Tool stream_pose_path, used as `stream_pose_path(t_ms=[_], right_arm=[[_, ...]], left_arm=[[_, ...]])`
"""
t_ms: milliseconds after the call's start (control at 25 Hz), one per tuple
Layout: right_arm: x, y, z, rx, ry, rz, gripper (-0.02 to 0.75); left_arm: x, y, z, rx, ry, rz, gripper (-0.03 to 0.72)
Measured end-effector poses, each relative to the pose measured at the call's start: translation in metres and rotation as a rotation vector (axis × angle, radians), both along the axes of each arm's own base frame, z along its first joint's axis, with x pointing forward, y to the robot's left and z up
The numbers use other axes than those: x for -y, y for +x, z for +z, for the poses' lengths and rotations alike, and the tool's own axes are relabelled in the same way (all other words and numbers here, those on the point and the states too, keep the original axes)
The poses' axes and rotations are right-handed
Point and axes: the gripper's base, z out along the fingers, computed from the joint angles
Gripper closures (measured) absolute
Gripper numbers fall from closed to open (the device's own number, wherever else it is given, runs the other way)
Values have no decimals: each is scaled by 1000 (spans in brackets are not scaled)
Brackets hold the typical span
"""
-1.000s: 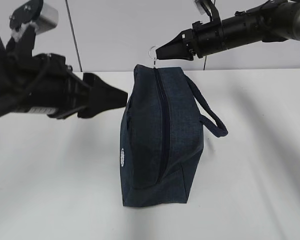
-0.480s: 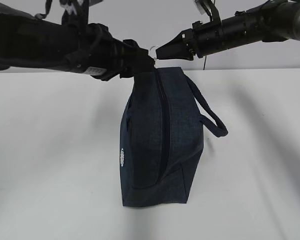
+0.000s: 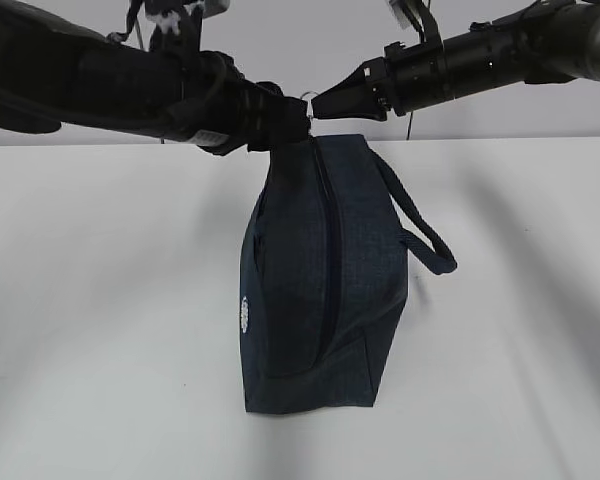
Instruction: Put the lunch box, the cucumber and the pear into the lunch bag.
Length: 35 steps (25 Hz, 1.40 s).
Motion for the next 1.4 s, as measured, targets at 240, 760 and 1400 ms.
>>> stream_pose_path(t_ms=[240, 760, 1400], right_arm=[[0, 0, 0, 0, 0, 0, 738], [0, 0, 0, 2, -1, -5, 738], [2, 6, -4, 28, -18, -46, 738]], left_arm=[[4, 4, -18, -45, 17, -21, 447], [4, 5, -23, -49, 37, -28, 664], [-2, 1, -10, 9, 78, -68, 664]])
